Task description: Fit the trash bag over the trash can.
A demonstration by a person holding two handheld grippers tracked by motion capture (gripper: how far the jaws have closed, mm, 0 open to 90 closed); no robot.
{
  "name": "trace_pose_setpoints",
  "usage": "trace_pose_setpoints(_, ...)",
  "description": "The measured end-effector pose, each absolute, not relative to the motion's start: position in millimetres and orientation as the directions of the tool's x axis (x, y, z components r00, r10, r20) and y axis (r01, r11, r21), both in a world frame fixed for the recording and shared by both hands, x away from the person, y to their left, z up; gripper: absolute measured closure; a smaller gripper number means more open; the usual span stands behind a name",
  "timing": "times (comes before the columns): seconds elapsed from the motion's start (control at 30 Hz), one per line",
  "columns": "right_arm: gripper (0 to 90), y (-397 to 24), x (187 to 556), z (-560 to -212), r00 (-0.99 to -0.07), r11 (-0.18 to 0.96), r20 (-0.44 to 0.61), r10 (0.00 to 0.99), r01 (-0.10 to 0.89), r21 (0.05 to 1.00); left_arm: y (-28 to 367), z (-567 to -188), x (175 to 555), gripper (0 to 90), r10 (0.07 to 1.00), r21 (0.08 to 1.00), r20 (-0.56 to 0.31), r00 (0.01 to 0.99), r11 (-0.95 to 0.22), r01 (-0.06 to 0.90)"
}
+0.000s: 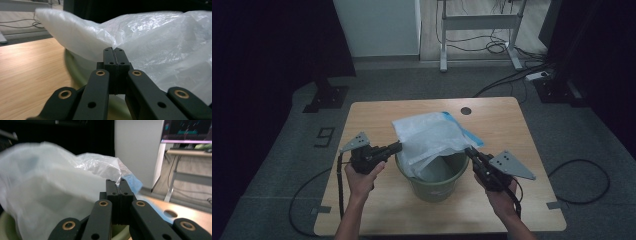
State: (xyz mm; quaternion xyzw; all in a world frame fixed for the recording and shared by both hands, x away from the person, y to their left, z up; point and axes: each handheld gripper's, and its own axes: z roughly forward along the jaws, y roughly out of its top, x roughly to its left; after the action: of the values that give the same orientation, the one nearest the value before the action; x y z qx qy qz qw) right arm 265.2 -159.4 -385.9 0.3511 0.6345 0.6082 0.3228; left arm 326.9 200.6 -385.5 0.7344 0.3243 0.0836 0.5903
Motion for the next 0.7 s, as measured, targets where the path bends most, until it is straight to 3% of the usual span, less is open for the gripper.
trace_pose_setpoints(0.27,88.8,-164,246,-349,-0.567,-0.046,0.003,0.824,-0.061,0.997,174,-381,323,87.7,0.536,0.924,-0.219,0.815,-0.155,0.35)
trace_pose_setpoints(0.43,88.7,-153,238,-357,-0.621,-0.034,-0.002,0.784,-0.046,0.998,184,-379,315,64.0,0.545,0.929,-0.227,0.807,-0.128,0.348)
trace_pose_setpoints(0.7,88.7,-139,230,-374,-0.661,0.016,-0.03,0.75,-0.026,1.0,208,-363,307,52.1,0.579,0.943,-0.213,0.787,-0.089,0.32)
